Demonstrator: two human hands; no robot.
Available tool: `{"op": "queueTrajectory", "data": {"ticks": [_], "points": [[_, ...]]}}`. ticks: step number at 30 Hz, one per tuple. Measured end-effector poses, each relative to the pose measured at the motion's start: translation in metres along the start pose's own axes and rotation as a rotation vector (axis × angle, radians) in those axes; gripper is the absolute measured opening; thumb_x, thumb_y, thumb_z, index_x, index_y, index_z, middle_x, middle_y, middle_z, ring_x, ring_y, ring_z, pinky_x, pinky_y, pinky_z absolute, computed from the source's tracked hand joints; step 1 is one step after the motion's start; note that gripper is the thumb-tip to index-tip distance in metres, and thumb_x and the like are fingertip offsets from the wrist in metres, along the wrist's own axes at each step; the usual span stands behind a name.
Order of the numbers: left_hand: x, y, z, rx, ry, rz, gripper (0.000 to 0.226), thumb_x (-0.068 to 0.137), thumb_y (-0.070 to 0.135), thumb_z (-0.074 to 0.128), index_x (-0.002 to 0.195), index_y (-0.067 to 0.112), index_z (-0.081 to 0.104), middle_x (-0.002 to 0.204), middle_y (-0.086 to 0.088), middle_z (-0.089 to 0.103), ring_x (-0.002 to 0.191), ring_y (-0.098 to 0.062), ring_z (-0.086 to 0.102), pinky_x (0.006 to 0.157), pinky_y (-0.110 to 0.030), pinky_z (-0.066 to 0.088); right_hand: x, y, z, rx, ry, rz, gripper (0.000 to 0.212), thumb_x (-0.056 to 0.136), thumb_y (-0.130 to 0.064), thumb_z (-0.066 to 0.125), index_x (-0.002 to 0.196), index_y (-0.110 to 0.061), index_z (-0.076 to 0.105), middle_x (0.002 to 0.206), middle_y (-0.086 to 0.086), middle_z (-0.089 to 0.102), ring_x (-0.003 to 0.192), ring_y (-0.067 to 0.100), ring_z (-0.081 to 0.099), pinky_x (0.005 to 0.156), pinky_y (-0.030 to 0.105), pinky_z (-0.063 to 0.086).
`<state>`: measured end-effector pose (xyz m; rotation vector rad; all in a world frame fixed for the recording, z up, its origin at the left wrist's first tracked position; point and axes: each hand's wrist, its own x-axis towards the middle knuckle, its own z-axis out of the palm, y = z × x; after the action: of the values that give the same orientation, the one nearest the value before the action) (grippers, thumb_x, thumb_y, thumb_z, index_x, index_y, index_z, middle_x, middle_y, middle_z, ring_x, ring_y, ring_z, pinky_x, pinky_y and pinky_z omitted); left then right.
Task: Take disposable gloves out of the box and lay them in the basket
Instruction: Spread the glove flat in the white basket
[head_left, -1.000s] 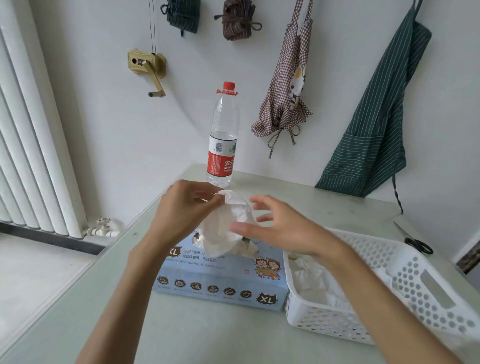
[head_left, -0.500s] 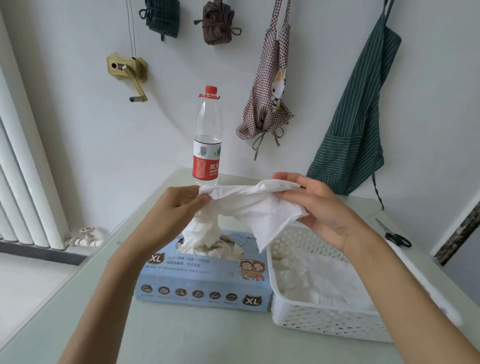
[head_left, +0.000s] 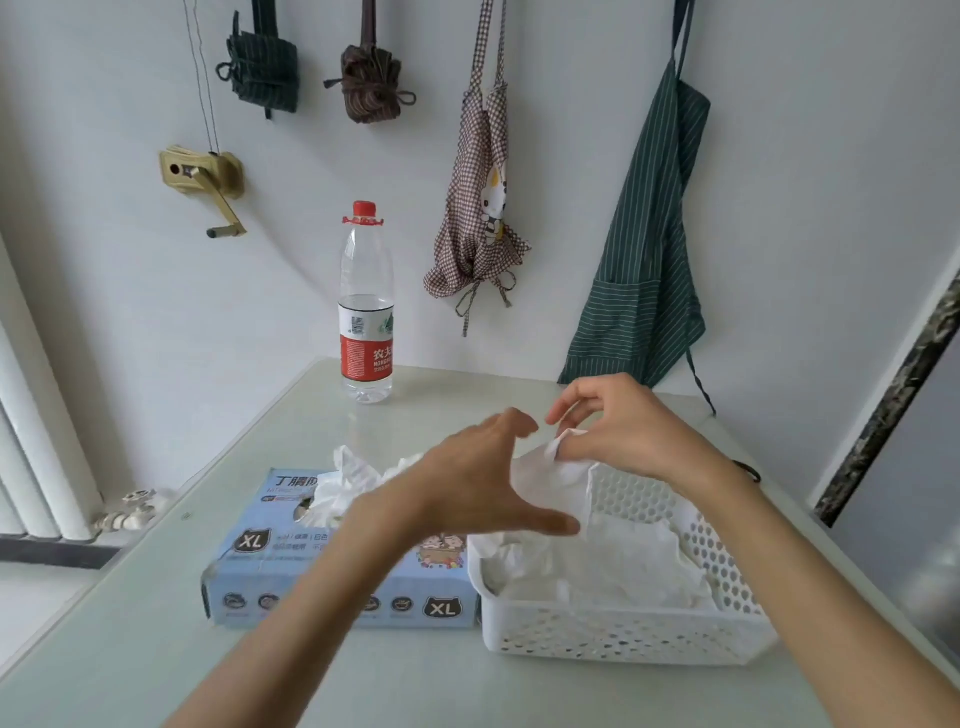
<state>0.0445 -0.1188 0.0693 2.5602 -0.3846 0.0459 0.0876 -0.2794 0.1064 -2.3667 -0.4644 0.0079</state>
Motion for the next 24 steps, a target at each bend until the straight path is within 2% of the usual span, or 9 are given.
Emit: {"op": "queueTrajectory", "data": {"ticks": [2,5,10,13,15,17,19,21,24], "points": [[0.009,0.007,0.018,0.196,0.186,0.040,0.065,0.076,0.051,0.071,0.125,0.023,0.040,0.128,0.010,0.049,0.111,-0.011,0.049,0.087,-0.025,0.042,-0.005,0.006,-0.010,-0.042,0.030,-0.002,0.022,0.070,-0.010,0.076,0.084,-0.025,0.068,0.091,-0.002,0.068,0.067,0.004,0.058,0.058,0.018,0.043],[0.017,0.007,0.017,0.157,0.394,0.103,0.023,0.084,0.035,0.067,0.102,0.027,0.056,0.105,0.013,0.063,0.095,-0.010,0.060,0.079,-0.030,0.049,-0.015,0.016,-0.032,-0.118,0.036,0.011,0.019,0.072,-0.015,0.080,0.083,-0.026,0.070,0.088,-0.006,0.069,0.068,0.000,0.058,0.057,0.011,0.042],[0.028,0.014,-0.011,-0.083,0.250,0.175,0.013,0.081,0.025,0.074,0.092,0.018,0.075,0.088,0.006,0.074,0.079,-0.005,0.068,0.080,-0.029,0.055,-0.031,0.047,-0.070,-0.148,-0.049,0.122,0.008,0.075,-0.023,0.080,0.078,-0.024,0.073,0.070,-0.006,0.070,0.073,0.008,0.066,0.053,0.012,0.042],[0.036,0.008,-0.020,-0.148,0.234,0.183,0.013,0.085,0.023,0.070,0.088,0.012,0.076,0.080,0.003,0.073,0.069,-0.006,0.064,0.074,-0.024,0.053,-0.037,0.058,-0.082,0.158,-0.083,0.132,0.013,0.077,-0.025,0.076,0.085,-0.014,0.076,0.078,-0.003,0.075,0.074,0.003,0.068,0.061,0.008,0.049],[0.040,0.006,-0.019,-0.185,0.147,0.170,0.025,0.089,0.025,0.065,0.074,0.005,0.070,0.068,0.002,0.062,0.060,-0.010,0.046,0.062,-0.025,0.041,-0.040,0.064,-0.085,0.385,-0.040,0.076,0.015,0.077,-0.027,0.070,0.088,-0.017,0.075,0.090,-0.003,0.075,0.083,0.003,0.069,0.073,0.009,0.051],[0.042,0.005,-0.013,-0.294,0.060,0.143,0.025,0.092,0.022,0.061,0.072,0.008,0.066,0.070,-0.001,0.056,0.064,-0.009,0.042,0.063,-0.023,0.037,-0.039,0.070,-0.080,0.582,0.031,0.004,0.023,0.077,-0.034,0.067,0.090,-0.017,0.073,0.091,0.000,0.073,0.086,0.013,0.066,0.085,0.021,0.049],[0.047,0.004,-0.006,-0.400,0.017,0.132,0.016,0.094,0.019,0.057,0.084,0.016,0.069,0.081,-0.006,0.059,0.075,-0.012,0.048,0.072,-0.026,0.039,-0.034,0.076,-0.070,0.646,0.176,-0.056,0.033,0.079,-0.045,0.068,0.094,-0.015,0.070,0.087,0.008,0.060,0.082,0.022,0.053,0.082,0.031,0.041],[0.050,0.004,0.002,-0.432,0.018,0.124,0.017,0.096,0.013,0.052,0.099,0.016,0.069,0.087,-0.007,0.060,0.080,-0.016,0.050,0.076,-0.027,0.039,-0.029,0.078,-0.061,0.475,0.396,-0.117,0.025,0.090,-0.038,0.060,0.092,-0.013,0.064,0.078,0.008,0.053,0.075,0.020,0.048,0.072,0.027,0.040],[0.047,0.005,0.003,-0.345,0.097,0.114,0.023,0.096,0.006,0.050,0.110,0.010,0.068,0.089,0.003,0.063,0.082,-0.008,0.056,0.074,-0.013,0.041,-0.026,0.076,-0.050,0.015,0.685,-0.235,0.019,0.099,-0.030,0.048,0.095,-0.018,0.062,0.072,-0.007,0.061,0.066,0.011,0.056,0.063,0.029,0.044]]}}
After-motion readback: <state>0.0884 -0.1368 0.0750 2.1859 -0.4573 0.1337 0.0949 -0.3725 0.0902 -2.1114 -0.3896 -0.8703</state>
